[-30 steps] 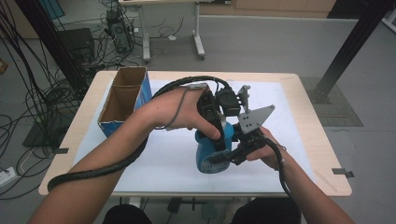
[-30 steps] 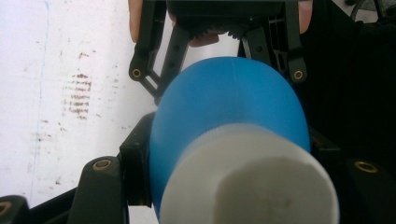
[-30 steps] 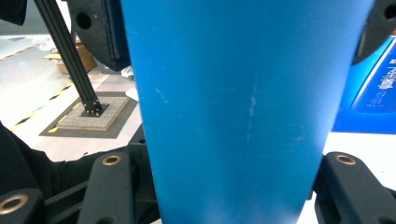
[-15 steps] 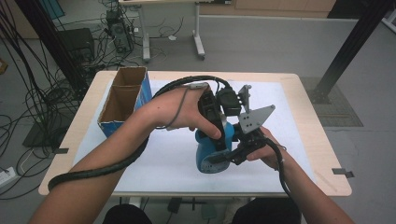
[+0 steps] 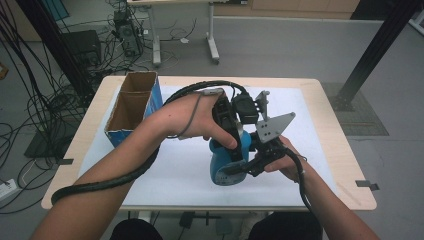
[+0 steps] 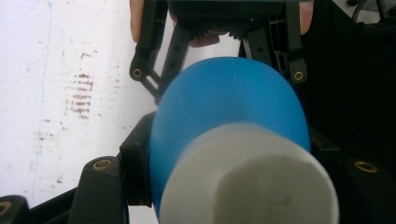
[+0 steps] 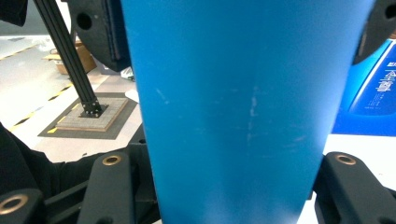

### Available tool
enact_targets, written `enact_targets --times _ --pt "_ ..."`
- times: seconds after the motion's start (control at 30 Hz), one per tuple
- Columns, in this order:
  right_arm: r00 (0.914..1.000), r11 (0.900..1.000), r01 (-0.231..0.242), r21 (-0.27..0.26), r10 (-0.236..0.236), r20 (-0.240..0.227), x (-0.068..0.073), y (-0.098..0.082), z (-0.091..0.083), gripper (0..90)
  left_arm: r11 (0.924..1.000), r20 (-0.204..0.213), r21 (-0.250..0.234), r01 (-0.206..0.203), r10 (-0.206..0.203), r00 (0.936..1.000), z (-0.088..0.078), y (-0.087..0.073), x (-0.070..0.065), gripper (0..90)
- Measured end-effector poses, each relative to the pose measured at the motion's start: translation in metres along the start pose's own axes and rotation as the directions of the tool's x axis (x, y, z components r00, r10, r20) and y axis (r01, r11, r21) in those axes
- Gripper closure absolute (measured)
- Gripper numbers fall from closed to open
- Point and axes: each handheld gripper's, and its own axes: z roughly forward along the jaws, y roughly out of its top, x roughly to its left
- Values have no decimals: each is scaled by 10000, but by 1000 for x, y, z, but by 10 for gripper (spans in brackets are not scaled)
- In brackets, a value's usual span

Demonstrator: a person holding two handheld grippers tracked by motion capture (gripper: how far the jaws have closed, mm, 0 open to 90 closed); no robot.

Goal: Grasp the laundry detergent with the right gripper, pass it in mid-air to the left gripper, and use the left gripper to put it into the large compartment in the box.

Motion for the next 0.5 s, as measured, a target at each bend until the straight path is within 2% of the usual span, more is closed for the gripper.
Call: enact_targets --times 0.5 --pt "10000 10000 5 -25 -5 4 0 1 1 439 10000 -37 5 -3 3 10000 -1 -1 0 375"
